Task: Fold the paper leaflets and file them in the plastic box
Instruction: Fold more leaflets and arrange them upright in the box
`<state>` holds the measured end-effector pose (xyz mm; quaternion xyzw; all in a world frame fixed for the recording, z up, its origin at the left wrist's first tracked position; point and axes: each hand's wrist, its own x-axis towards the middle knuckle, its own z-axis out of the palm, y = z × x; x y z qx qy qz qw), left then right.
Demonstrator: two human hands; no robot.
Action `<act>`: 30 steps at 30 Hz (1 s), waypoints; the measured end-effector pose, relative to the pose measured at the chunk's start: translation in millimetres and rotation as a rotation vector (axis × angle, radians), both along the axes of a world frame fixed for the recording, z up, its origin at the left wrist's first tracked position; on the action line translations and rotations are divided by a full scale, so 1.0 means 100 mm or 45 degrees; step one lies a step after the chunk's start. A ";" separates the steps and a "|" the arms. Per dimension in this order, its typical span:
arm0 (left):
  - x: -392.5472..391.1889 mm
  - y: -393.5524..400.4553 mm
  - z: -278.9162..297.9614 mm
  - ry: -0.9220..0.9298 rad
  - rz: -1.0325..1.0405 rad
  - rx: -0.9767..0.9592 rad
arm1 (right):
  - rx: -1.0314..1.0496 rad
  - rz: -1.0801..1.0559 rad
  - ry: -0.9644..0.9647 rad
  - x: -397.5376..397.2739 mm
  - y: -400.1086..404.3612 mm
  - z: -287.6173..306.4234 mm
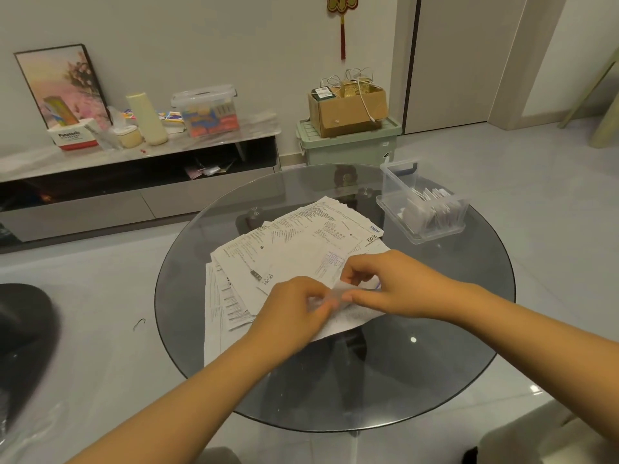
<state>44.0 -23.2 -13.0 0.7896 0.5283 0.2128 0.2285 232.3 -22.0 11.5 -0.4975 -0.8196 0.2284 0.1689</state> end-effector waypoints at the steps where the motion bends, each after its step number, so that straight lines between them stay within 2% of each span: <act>1: -0.03 -0.01 0.01 -0.021 0.028 -0.011 | -0.010 -0.004 0.001 0.00 0.01 0.01; 3: -0.09 -0.04 0.04 -0.102 0.078 -0.064 | -0.015 -0.019 0.000 0.02 0.03 0.03; 6: -0.16 -0.05 0.07 -0.347 0.196 -0.250 | -0.018 -0.073 0.017 0.03 0.06 0.06; 9: -0.24 -0.05 0.06 -0.558 0.288 -0.409 | -0.070 -0.166 0.130 0.01 0.09 0.07; 11: -0.28 -0.06 0.05 -0.598 0.327 -0.447 | -0.126 -0.239 0.213 -0.02 0.11 0.07; 14: -0.32 -0.05 0.01 -0.479 0.378 -0.340 | -0.183 -0.312 0.211 -0.07 0.13 0.05; 16: -0.31 -0.06 0.00 -0.333 0.350 -0.260 | -0.225 -0.312 0.141 -0.11 0.13 0.01; 19: -0.30 -0.09 -0.01 -0.263 0.278 -0.239 | -0.285 -0.285 0.041 -0.18 0.13 -0.09; 25: -0.30 -0.08 -0.11 -0.026 0.143 -0.133 | -0.229 -0.289 -0.018 -0.26 0.09 -0.24; 30: -0.33 -0.03 -0.13 0.083 0.118 -0.053 | -0.250 -0.311 -0.141 -0.18 0.08 -0.23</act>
